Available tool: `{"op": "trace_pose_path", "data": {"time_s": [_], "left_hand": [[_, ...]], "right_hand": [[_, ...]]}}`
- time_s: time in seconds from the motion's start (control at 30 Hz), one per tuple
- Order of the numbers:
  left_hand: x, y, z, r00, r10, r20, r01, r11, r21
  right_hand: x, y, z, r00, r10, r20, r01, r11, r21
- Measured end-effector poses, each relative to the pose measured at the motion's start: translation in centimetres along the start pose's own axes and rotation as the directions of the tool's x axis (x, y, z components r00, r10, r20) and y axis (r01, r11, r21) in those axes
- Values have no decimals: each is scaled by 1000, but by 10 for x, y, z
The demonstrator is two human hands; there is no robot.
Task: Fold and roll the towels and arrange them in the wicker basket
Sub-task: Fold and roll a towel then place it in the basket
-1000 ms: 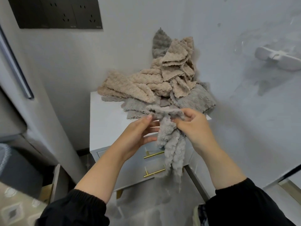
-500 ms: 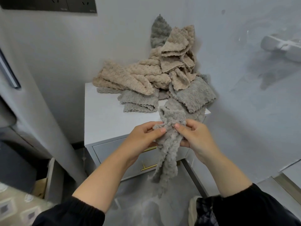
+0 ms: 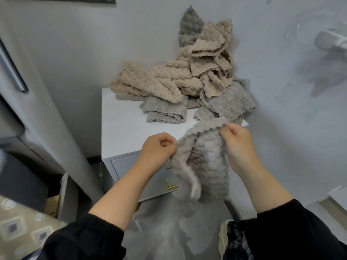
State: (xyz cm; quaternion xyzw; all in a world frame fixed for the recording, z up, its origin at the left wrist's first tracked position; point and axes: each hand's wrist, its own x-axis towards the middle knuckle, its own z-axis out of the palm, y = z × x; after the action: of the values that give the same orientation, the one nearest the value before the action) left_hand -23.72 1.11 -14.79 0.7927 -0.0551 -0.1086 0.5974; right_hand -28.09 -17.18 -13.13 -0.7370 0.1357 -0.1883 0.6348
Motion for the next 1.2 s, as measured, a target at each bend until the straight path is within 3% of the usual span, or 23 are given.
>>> {"op": "trace_pose_path", "data": {"time_s": [0.1, 0.2, 0.33, 0.4, 0.47, 0.57, 0.63, 0.73, 0.83, 0.9, 1.0, 1.1, 1.2], "left_hand": [[-2, -2, -5, 985, 170, 34, -171, 913, 369], [-3, -11, -6, 979, 155, 130, -201, 819, 538], [-1, -24, -10, 948, -54, 313, -136, 822, 553], [0, -24, -13, 940, -87, 330, -109, 839, 533], [4, -23, -16, 979, -18, 203, -86, 867, 492], [8, -17, -25, 989, 124, -85, -85, 927, 366], [11, -7, -37, 978, 160, -131, -112, 941, 319], [18, 6, -66, 995, 92, 37, -98, 848, 521], [27, 13, -96, 988, 37, 151, -124, 775, 620], [31, 13, -108, 991, 103, 87, -134, 755, 642], [38, 8, -114, 973, 192, -132, -69, 777, 626], [46, 0, -120, 872, 278, -402, -3, 825, 565], [52, 2, -122, 817, 274, -508, 1, 879, 476]], "right_hand": [[-2, -8, 0, 1000, 6, 2, -6, 999, 38], [-3, -9, 2, 998, -20, 62, 13, 994, 109], [2, -13, -5, 997, 0, 78, -20, 968, 250], [6, -15, -13, 997, 38, 60, -55, 942, 332], [11, -15, -21, 997, 69, 16, -70, 940, 334], [18, -11, -29, 995, 80, -60, -72, 989, 127], [21, -9, -29, 988, 152, -24, -150, 985, 82], [23, -11, -23, 928, 338, 157, -370, 889, 269], [26, -16, -19, 893, 384, 234, -435, 870, 231], [26, -19, -13, 883, 377, 280, -436, 879, 191], [26, -20, -1, 896, 339, 288, -393, 906, 156], [31, -16, 10, 974, 143, 178, -140, 990, -32], [40, -15, 23, 996, -82, 26, 86, 957, -276]]}}
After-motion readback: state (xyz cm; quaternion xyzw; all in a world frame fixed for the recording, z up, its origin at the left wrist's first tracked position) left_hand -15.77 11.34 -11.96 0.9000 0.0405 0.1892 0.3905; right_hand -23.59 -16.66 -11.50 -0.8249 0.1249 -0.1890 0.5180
